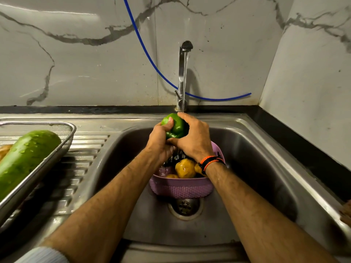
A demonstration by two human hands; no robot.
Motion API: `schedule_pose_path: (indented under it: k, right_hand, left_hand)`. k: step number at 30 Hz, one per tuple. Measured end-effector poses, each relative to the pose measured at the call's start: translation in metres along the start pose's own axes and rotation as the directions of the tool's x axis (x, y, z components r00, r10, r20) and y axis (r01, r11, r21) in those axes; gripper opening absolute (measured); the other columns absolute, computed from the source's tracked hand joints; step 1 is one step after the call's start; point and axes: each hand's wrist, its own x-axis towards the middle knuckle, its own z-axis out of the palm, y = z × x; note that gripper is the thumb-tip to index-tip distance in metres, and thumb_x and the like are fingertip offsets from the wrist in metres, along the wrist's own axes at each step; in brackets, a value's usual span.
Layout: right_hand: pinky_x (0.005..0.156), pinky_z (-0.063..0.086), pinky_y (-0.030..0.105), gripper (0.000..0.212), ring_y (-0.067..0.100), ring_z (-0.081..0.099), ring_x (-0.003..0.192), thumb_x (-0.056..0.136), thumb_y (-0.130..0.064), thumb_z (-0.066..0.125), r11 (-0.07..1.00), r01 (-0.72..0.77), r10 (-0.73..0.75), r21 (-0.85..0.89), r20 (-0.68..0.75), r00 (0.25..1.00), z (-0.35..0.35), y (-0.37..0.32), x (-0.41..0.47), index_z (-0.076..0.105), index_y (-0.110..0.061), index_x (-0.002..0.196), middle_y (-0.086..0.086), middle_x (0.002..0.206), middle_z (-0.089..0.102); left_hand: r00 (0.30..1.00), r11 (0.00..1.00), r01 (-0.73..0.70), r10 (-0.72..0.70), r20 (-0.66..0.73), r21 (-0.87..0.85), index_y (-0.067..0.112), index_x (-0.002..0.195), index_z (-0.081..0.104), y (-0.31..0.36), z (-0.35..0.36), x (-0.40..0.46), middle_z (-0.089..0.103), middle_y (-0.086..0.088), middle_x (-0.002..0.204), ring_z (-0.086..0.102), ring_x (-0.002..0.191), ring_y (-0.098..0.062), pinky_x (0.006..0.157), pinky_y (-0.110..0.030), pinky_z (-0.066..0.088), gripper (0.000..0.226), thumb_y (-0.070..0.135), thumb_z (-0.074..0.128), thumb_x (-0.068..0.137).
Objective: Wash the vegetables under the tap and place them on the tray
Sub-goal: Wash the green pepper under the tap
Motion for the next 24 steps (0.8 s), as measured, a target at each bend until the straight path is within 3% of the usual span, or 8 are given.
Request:
schedule_pose_path:
  k: [3, 9, 13, 16, 19, 22, 24]
  right_hand:
    - [0.106, 0.045, 0.031, 0.093, 0.022, 0.055, 0.123, 0.063, -0.025, 0.091, 1.0, -0.021, 0.022, -0.019, 0.038, 0.999, 0.0032, 0.0017, 0.0021, 0.047, -0.015, 0.144, 0.007, 0.137, 0.058]
    - [0.094, 0.052, 0.03, 0.087, 0.019, 0.063, 0.108, 0.055, -0.026, 0.094, 1.0, -0.018, 0.016, -0.022, -0.088, 0.996, 0.0047, 0.0023, 0.0013, 0.057, -0.018, 0.134, 0.003, 0.12, 0.068]
    - [0.099, 0.047, 0.028, 0.088, 0.019, 0.058, 0.113, 0.05, -0.02, 0.095, 1.0, 0.02, -0.019, 0.01, -0.083, 0.996, 0.0057, 0.0011, 0.004, 0.059, -0.013, 0.131, 0.004, 0.124, 0.061]
    - [0.103, 0.046, 0.031, 0.089, 0.018, 0.056, 0.118, 0.053, -0.021, 0.094, 0.999, 0.045, -0.045, 0.004, -0.052, 0.998, 0.0065, 0.004, 0.0039, 0.057, -0.012, 0.133, 0.004, 0.128, 0.059]
    - [0.102, 0.047, 0.03, 0.089, 0.019, 0.055, 0.118, 0.056, -0.022, 0.093, 1.0, 0.021, -0.022, -0.022, -0.021, 1.0, 0.0059, 0.0071, 0.0036, 0.054, -0.014, 0.135, 0.003, 0.129, 0.056]
    - [0.101, 0.043, 0.027, 0.095, 0.02, 0.051, 0.123, 0.058, -0.022, 0.093, 0.999, -0.023, 0.026, -0.04, 0.07, 0.997, 0.0018, 0.0085, 0.0047, 0.047, -0.014, 0.141, 0.004, 0.135, 0.052]
    - [0.101, 0.044, 0.028, 0.095, 0.021, 0.052, 0.122, 0.059, -0.022, 0.092, 0.999, -0.032, 0.035, -0.038, 0.092, 0.995, -0.0005, 0.0078, 0.0052, 0.046, -0.014, 0.141, 0.005, 0.135, 0.054]
  left_hand:
    - [0.999, 0.999, 0.042, -0.041, 0.034, -0.034, 0.005, 0.136, 0.052, -0.0001, -0.0015, -0.0031, 0.064, -0.022, 0.124, 0.07, 0.101, -0.032, 0.059, -0.035, 0.061, 0.042, 0.024, 0.059, 0.098]
    - [0.996, 0.993, 0.055, -0.047, 0.078, -0.105, 0.003, 0.132, 0.054, 0.0022, 0.0014, -0.0045, 0.069, -0.022, 0.109, 0.073, 0.084, -0.03, 0.059, -0.037, 0.061, 0.037, 0.024, 0.054, 0.101]
    - [0.991, 0.984, 0.1, -0.085, 0.104, -0.147, 0.001, 0.135, 0.054, 0.0055, -0.0032, -0.0038, 0.066, -0.024, 0.123, 0.071, 0.095, -0.034, 0.073, -0.044, 0.061, 0.043, 0.026, 0.052, 0.099]
    - [0.989, 0.987, 0.096, -0.079, 0.125, -0.13, 0.001, 0.129, 0.058, 0.0063, -0.0011, -0.007, 0.071, -0.02, 0.112, 0.073, 0.086, -0.03, 0.065, -0.037, 0.062, 0.043, 0.029, 0.055, 0.098]
    - [0.991, 0.999, 0.043, -0.045, 0.122, 0.021, 0.006, 0.125, 0.06, 0.0026, 0.0018, -0.0095, 0.071, -0.013, 0.099, 0.072, 0.082, -0.023, 0.059, -0.032, 0.06, 0.035, 0.025, 0.061, 0.096]
    - [0.992, 0.99, -0.006, -0.012, 0.122, 0.143, 0.015, 0.134, 0.054, -0.0021, -0.0013, -0.0066, 0.064, -0.015, 0.117, 0.067, 0.098, -0.027, 0.064, -0.035, 0.06, 0.041, 0.015, 0.062, 0.094]
    - [0.993, 0.993, -0.021, 0.007, 0.119, 0.118, 0.016, 0.136, 0.053, -0.003, -0.0018, -0.006, 0.061, -0.019, 0.128, 0.065, 0.105, -0.031, 0.065, -0.037, 0.06, 0.044, 0.013, 0.063, 0.093]
